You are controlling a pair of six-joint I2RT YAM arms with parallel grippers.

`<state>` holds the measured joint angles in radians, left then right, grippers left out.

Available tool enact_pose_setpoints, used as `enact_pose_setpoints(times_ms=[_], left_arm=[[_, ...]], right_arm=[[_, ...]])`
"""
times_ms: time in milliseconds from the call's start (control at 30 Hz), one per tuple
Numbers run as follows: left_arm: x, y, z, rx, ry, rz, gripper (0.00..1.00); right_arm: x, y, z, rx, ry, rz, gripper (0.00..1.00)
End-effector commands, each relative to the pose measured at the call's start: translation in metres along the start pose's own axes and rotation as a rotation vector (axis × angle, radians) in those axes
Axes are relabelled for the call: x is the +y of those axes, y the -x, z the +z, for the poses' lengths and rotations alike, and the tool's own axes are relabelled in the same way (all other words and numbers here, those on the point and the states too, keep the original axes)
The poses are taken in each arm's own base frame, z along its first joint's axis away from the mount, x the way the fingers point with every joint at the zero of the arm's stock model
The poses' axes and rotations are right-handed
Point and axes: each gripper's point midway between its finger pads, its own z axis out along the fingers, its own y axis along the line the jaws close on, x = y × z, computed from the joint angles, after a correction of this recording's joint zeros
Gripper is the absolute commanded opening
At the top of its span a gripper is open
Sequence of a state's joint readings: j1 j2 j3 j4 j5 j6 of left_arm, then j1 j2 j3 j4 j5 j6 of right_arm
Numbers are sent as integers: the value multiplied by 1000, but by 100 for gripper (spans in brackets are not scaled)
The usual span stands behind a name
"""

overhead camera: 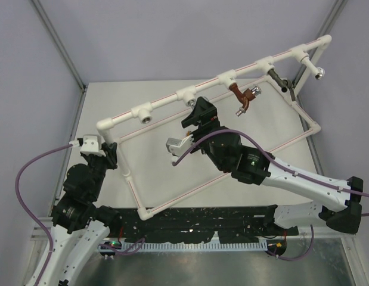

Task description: Install the water faucets

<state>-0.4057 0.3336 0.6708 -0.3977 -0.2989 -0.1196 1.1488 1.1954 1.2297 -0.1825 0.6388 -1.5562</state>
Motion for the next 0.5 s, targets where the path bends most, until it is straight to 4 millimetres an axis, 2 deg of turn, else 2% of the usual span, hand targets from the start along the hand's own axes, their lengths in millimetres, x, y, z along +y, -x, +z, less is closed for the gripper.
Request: enact_pose_setpoints(times_ms=[0,200,267,367,467], left_arm=[[-8,-24,-2,95,-45,19,0],[-7,-23,-3,87,-44,17,0],[-7,-23,-3,87,-44,17,0],[-7,-22,-3,86,-46,16,0],[-7,-23,-4,85,-43,16,0]], right_arm=[[-23,-2,3,40,-79,-71,96],[-15,-4,14,54,-66,-62,100],[-12,-5,17,58,-62,-57,91],[-8,-7,22,67,-58,-42,72],[-4,-6,25,66,-54,-16,59]])
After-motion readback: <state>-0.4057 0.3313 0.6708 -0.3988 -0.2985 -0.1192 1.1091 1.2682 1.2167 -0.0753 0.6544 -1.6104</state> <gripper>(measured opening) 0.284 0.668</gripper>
